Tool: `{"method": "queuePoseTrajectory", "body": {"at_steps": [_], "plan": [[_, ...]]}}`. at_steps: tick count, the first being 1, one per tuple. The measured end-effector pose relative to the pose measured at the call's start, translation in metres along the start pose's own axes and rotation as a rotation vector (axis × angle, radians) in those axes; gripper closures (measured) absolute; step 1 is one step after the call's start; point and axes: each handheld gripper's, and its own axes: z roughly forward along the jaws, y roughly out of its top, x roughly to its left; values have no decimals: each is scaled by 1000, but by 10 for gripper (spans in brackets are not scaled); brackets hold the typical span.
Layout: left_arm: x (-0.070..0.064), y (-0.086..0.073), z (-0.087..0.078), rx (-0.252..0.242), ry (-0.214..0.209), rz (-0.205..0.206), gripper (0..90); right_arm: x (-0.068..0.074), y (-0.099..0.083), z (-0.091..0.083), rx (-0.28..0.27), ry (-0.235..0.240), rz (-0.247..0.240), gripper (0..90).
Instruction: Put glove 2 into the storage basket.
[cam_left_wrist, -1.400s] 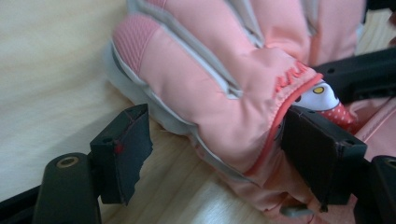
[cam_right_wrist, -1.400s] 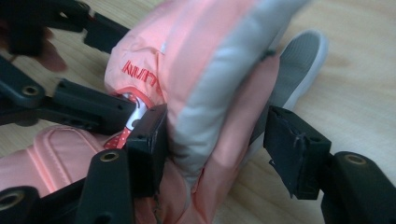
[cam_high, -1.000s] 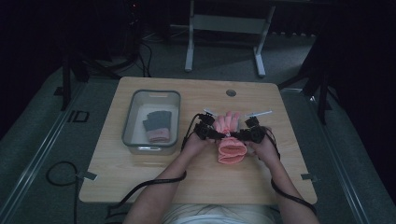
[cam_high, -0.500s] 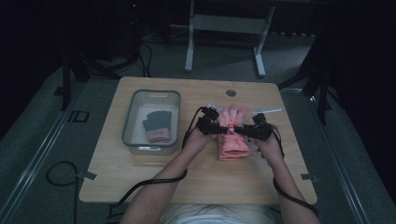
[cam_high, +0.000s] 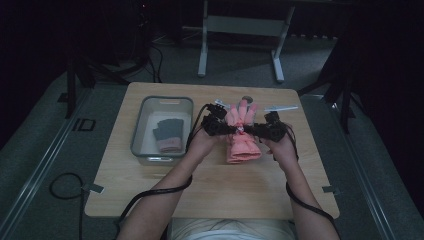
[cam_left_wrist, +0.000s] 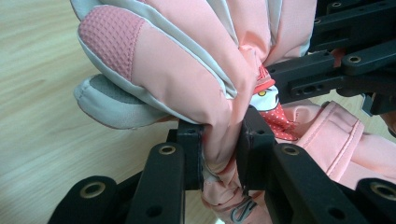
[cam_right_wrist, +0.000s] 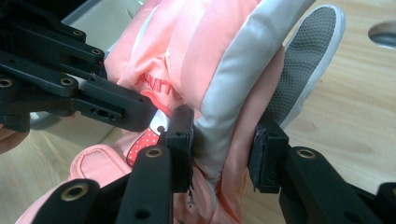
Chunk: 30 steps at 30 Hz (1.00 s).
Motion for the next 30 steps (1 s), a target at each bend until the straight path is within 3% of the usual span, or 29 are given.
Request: {"method": "queuePoseTrajectory", "body": {"at_steps": [11,20,30], "plan": [[9,9,-39,-37,39,1,738,24,33,2,-16,25,-46,654],[18,9,-67,-56,58,-32,738,42,55,9,-13,58,-69,653],[35,9,-103,-85,112,-57,738,69,85,25,-5,88,-121,653]]}}
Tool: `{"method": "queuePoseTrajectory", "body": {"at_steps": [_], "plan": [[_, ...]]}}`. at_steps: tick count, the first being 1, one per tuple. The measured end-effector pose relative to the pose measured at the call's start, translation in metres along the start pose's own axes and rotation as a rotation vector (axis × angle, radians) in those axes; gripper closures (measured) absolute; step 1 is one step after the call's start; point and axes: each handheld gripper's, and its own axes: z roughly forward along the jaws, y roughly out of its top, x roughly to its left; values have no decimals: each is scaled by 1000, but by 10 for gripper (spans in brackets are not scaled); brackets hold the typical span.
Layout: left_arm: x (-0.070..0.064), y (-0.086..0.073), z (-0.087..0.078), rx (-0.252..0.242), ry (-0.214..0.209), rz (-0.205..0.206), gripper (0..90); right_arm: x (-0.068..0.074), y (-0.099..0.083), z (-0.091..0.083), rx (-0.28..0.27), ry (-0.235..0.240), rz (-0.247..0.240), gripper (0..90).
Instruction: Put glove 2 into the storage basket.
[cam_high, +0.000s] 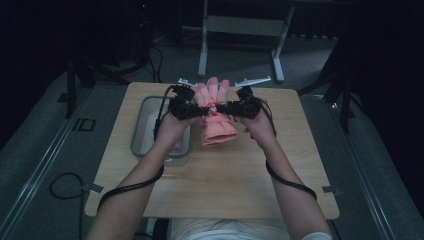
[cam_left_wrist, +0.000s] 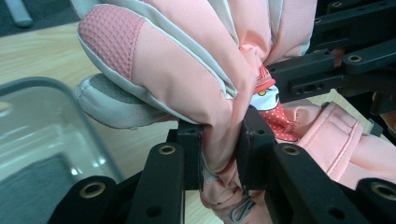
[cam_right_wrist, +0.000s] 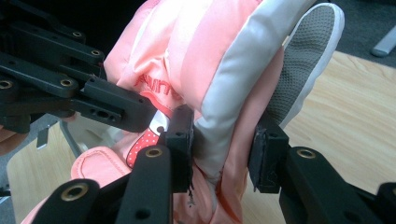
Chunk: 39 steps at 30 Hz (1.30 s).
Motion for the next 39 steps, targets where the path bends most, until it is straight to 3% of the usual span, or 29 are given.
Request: {"method": "queuePoseTrajectory", "body": {"at_steps": [8,17,23,30,39], "plan": [[21,-7,-27,-39,45,-37,738,18,24,18,20,26,-41,653],[44,-21,-56,-47,103,-76,739,45,44,52,39,78,-82,653],[63,-36,-71,-52,134,-124,739,63,54,77,70,102,-108,653],[83,-57,-71,-35,154,-173,739,74,52,109,113,126,-117,654],[106,-81,-46,20,140,-244,738,68,33,146,193,126,-79,654]]}}
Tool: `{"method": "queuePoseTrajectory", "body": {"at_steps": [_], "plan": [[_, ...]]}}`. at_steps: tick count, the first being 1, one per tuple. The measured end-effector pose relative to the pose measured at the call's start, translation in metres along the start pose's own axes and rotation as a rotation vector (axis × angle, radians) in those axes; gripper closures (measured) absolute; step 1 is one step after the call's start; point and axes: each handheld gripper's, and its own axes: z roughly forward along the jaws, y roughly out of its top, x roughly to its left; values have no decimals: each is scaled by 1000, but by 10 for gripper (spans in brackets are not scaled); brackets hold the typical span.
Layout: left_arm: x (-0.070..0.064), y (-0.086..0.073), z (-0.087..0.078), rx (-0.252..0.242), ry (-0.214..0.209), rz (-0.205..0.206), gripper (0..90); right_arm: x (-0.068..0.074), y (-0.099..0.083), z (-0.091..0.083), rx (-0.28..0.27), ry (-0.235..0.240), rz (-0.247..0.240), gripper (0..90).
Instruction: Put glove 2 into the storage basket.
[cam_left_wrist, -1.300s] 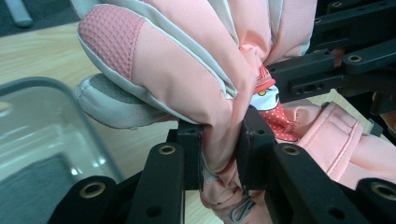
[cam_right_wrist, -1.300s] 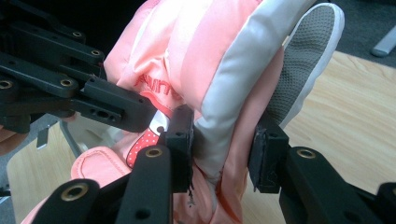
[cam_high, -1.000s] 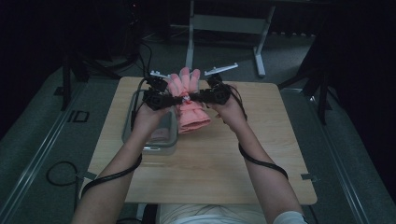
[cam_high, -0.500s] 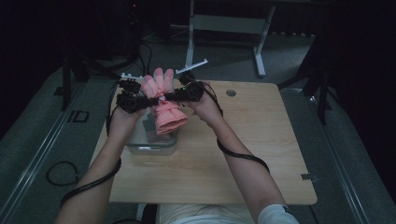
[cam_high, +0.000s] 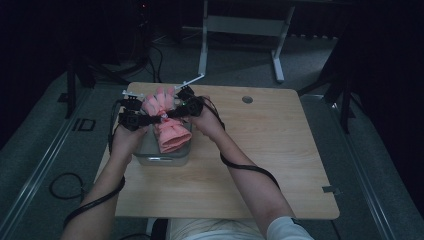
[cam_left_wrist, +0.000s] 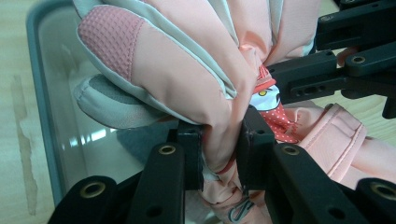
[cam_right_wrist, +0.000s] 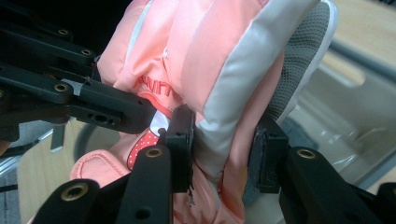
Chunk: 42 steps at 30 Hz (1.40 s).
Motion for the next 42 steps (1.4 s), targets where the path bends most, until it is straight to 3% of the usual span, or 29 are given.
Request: {"method": "queuePoseTrajectory", "body": {"at_steps": [8,15,25,32,39,42], "plan": [[17,-14,31,53,-9,-60,736,-12,-14,30,82,-19,38,654],[27,-17,42,93,4,-88,732,-21,-17,48,121,-5,74,650],[29,-17,48,138,65,-57,723,-21,-16,57,149,-50,60,645],[37,-20,47,135,40,-85,724,-25,-15,58,144,-36,69,645],[34,-19,48,157,79,-41,727,-26,-13,58,149,-58,73,648],[36,-19,47,153,69,-46,728,-28,-13,57,149,-59,83,646]]}}
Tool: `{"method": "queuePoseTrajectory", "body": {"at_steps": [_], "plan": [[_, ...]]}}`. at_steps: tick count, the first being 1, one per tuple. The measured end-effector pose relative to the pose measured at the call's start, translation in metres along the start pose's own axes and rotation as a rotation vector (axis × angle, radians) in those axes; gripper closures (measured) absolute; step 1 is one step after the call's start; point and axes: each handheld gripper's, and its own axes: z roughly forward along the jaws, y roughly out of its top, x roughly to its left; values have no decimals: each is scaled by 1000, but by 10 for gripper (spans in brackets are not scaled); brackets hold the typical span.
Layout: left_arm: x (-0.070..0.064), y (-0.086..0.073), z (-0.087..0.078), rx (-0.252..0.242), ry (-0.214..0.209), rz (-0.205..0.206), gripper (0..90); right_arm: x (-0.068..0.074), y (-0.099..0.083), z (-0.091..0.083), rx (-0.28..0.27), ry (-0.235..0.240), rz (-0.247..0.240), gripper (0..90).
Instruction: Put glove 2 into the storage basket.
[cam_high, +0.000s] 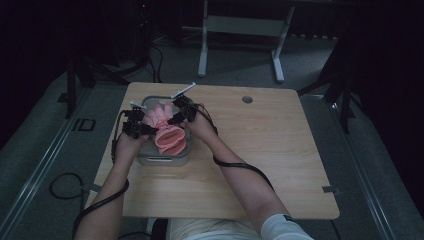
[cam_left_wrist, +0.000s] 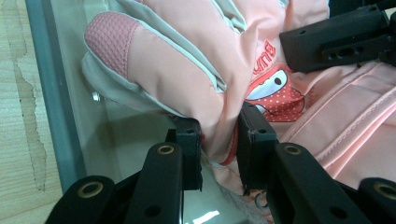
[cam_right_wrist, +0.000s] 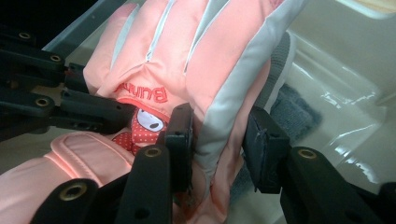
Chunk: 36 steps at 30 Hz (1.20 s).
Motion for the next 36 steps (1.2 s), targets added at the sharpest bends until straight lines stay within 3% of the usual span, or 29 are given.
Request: {"method": "queuePoseTrajectory", "body": {"at_steps": [4,9,19,23,26,29,32,36], "plan": [[-2,1,-2,-9,15,-6,693,0,1,0,-12,-2,-4,604],[-7,5,-10,-42,56,22,545,-6,1,-4,-51,40,15,502],[-8,10,-27,-95,107,36,412,-1,7,-25,-116,32,-21,421],[-10,12,-34,-127,84,28,357,2,8,-33,-139,39,-28,370],[-17,11,-41,-169,82,61,290,2,7,-39,-142,77,-48,303],[-24,11,-48,-201,58,73,154,3,5,-47,-158,82,-72,270],[-34,11,-53,-220,40,110,129,1,4,-57,-204,86,-74,252],[-48,8,-55,-255,23,160,105,-1,-3,-68,-206,95,-107,203]]}}
